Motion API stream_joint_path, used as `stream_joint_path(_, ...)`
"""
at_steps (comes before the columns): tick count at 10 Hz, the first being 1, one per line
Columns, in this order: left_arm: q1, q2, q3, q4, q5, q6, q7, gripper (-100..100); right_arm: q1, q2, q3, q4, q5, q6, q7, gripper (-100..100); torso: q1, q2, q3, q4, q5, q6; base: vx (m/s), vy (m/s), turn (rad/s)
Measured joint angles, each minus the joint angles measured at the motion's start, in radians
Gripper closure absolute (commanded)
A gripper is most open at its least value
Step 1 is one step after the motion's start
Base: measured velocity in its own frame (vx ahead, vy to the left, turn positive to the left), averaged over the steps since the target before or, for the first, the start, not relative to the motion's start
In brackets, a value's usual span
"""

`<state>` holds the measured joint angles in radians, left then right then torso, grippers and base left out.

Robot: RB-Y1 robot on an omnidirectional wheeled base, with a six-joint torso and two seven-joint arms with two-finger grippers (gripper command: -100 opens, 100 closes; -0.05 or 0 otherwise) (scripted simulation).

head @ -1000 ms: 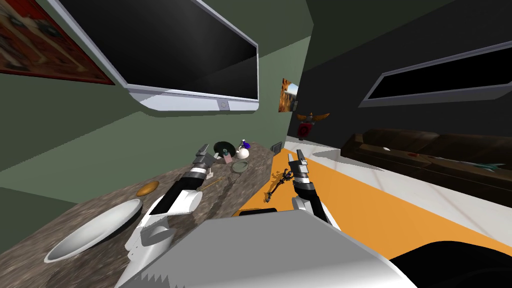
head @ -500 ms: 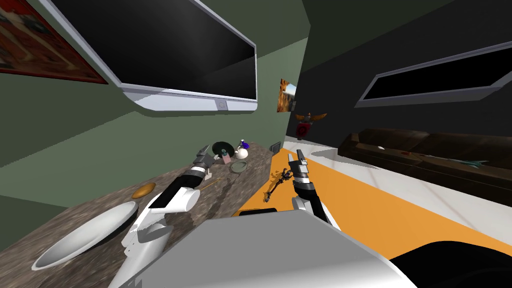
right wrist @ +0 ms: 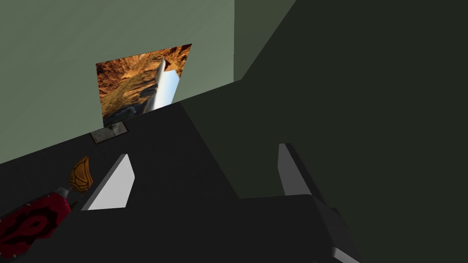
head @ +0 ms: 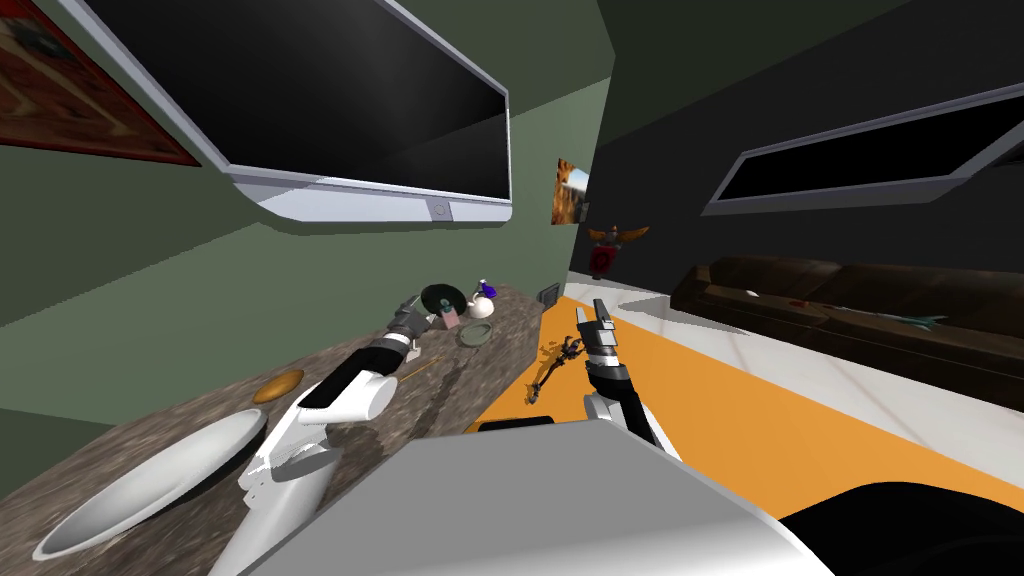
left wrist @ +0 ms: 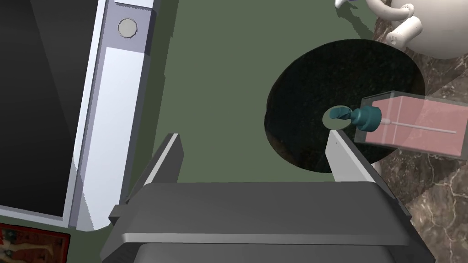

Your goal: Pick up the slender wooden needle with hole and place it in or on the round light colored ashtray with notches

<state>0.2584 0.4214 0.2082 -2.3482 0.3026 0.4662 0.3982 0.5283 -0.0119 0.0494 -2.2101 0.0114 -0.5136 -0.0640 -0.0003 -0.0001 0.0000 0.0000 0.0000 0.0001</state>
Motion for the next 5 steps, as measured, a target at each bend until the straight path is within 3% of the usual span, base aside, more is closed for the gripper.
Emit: stream_joint_path(5, -0.016, 0.034, 0.031, 0.022, 0.039, 0.143, 0.036, -100, 0.0, 0.0, 0.0, 0.0, 0.0, 0.0, 0.0, 0, 0.0, 0.0, 0.0, 0.0, 0.0, 0.0, 0.002, -0.004, -0.04)
